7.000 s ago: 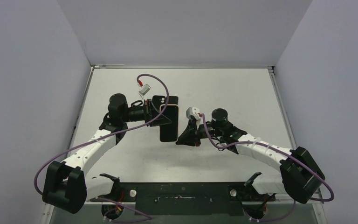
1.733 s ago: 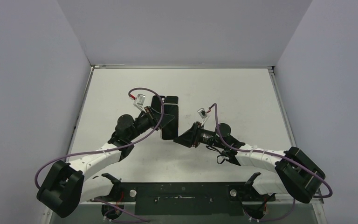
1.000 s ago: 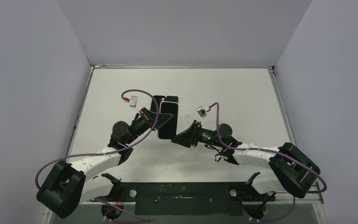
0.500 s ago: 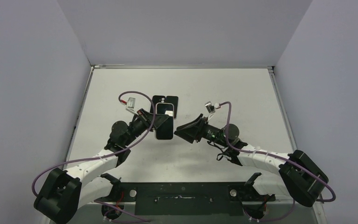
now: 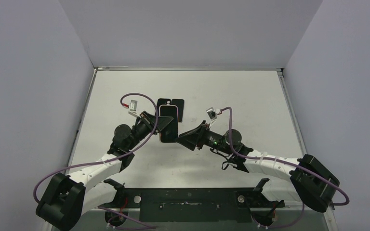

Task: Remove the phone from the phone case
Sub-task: Remove the phone case from the phone.

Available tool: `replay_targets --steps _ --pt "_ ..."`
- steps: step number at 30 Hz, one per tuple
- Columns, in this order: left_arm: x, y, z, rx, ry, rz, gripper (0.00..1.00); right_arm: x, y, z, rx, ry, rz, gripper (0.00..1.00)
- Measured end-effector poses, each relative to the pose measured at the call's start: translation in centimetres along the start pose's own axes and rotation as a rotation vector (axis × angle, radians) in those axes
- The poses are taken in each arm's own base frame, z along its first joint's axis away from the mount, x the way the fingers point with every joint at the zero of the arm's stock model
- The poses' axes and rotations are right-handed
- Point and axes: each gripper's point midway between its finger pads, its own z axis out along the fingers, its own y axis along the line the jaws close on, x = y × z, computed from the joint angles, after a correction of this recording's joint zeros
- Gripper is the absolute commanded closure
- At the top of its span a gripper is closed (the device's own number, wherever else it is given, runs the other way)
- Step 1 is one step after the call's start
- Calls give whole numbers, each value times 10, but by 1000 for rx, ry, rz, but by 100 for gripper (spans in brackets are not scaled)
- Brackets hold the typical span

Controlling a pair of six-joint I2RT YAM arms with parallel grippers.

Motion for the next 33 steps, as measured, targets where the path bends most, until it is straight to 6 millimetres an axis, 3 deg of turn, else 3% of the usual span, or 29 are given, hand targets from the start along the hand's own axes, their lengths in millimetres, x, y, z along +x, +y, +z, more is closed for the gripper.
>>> replay_targets --steps 5,22,33 --pt "-2 -3 0 14 -7 -2 100 9 -5 3 22 20 21 40" --pt "-4 -4 -2 22 -27 0 100 12 -16 3 101 8 56 41" --pt "-6 -6 -2 28 -35 3 100 20 -9 2 97 27 53 43"
